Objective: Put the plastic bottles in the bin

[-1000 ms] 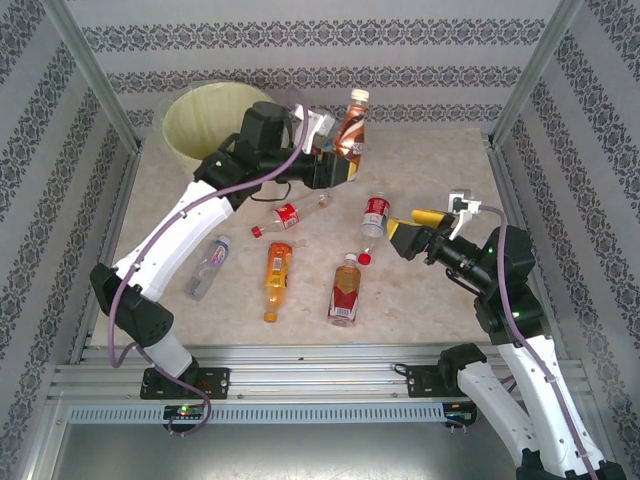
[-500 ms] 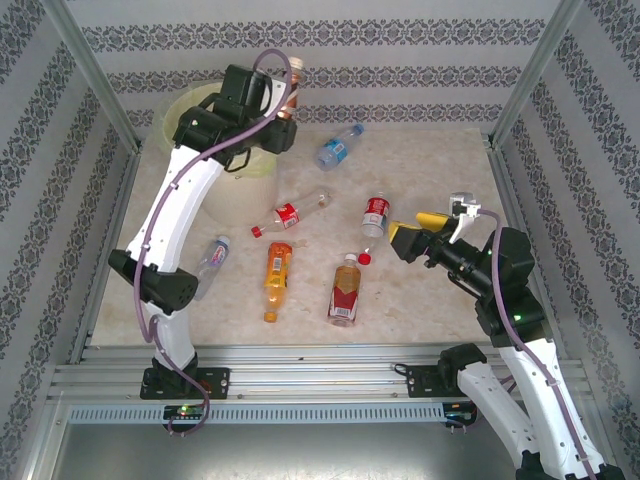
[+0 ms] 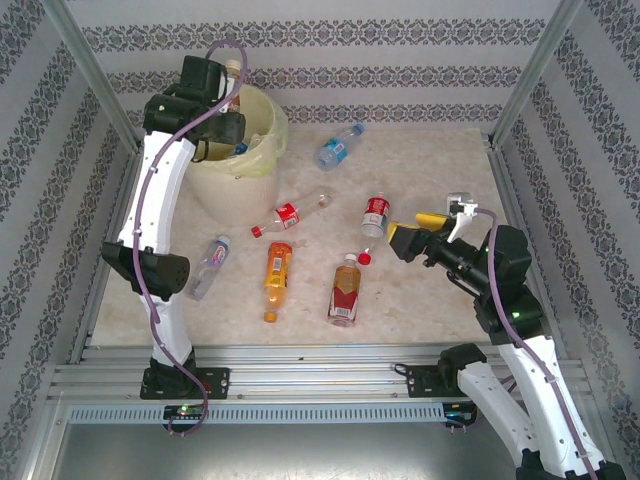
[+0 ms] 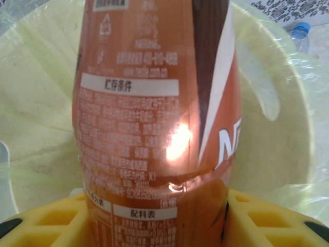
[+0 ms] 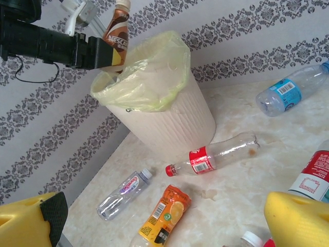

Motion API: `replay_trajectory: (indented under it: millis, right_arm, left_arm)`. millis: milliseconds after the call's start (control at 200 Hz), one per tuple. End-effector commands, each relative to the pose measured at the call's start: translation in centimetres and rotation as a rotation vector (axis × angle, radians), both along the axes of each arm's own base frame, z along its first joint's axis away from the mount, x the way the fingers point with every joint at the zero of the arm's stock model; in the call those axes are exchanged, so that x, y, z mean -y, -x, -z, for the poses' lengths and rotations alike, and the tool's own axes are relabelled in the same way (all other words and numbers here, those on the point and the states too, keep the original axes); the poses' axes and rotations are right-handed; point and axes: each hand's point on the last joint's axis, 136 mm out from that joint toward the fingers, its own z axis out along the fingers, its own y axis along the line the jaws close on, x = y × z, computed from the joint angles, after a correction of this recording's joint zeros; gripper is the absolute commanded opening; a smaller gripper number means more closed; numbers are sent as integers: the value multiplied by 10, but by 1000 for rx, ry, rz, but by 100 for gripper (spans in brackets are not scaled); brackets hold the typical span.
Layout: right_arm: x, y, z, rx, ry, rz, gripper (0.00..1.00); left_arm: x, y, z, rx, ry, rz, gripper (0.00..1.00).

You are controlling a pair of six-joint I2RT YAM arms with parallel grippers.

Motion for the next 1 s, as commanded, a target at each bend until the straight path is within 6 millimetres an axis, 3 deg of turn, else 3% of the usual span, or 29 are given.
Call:
replay_trajectory:
  millis: [0,200,410,754,994]
  right_arm:
    - [-1,3,-12,38,8,-9,98]
    - [-3,2,-9,23,11,-16,98]
    - [-2,1,-5,15,17,-11,98]
    - [-1,-2,2,-4,17,1,98]
    - [1,-5,4,-12,18,16,98]
  left_arm:
    - [5,2,17,-71,41,36,53]
    - [9,0,42,-146,37,58,54]
    - [11,-1,54,-180,46,64,57]
    - [19,4,51,-192,110,87,76]
    - [23,8,36,-162,156,97,77]
